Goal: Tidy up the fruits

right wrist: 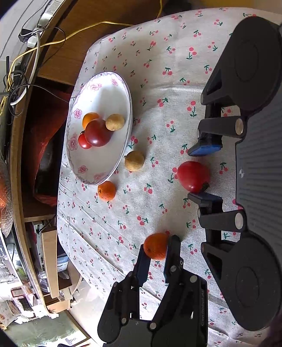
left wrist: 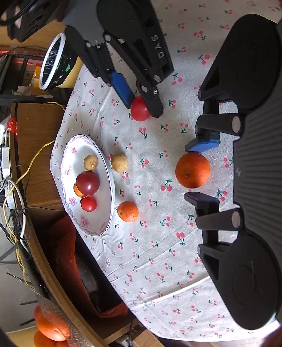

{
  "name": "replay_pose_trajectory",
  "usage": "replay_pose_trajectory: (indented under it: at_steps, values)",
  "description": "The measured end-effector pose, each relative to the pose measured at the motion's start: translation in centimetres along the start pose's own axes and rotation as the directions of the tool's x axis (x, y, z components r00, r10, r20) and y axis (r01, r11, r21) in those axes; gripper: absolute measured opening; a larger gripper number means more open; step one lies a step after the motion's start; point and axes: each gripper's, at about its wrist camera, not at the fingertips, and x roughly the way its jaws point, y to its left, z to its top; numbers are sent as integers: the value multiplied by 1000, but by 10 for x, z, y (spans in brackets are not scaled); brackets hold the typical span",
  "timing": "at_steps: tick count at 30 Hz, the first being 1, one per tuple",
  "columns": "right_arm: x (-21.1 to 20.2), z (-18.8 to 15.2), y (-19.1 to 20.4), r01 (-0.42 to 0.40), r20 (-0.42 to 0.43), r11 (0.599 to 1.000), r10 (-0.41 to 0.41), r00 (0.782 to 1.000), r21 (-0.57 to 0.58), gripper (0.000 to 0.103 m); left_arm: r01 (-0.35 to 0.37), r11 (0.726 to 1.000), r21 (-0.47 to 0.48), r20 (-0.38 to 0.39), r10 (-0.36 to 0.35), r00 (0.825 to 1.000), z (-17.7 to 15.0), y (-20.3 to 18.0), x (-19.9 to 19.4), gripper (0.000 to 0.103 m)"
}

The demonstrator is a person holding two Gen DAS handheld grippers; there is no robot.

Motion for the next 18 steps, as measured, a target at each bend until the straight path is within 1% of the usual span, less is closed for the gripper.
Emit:
replay_pose_trajectory:
  at_steps: [2, 5, 14, 18]
  values:
    - [0, 0, -1, 5, -8, 1000, -5, 1000, -4, 38, 0, 1000, 1, 3, 0, 1000, -2, 1, -1, 52]
    - [0, -1, -1, 0, -9, 1000, 0, 1000, -5, 39, 5, 1000, -12, 6, -4, 1000, -3, 4, -1, 55]
    - [0, 1, 2, -6, -2, 1000, 6, 1000, -7, 39, 2, 1000, -2, 10, -2, 1000, -3, 4, 0, 54]
    - [1, 3, 5, -21, -5, 1000, 21, 1000, -16, 38, 2, 1000, -13, 6, -2, 1000, -2, 4, 0, 54]
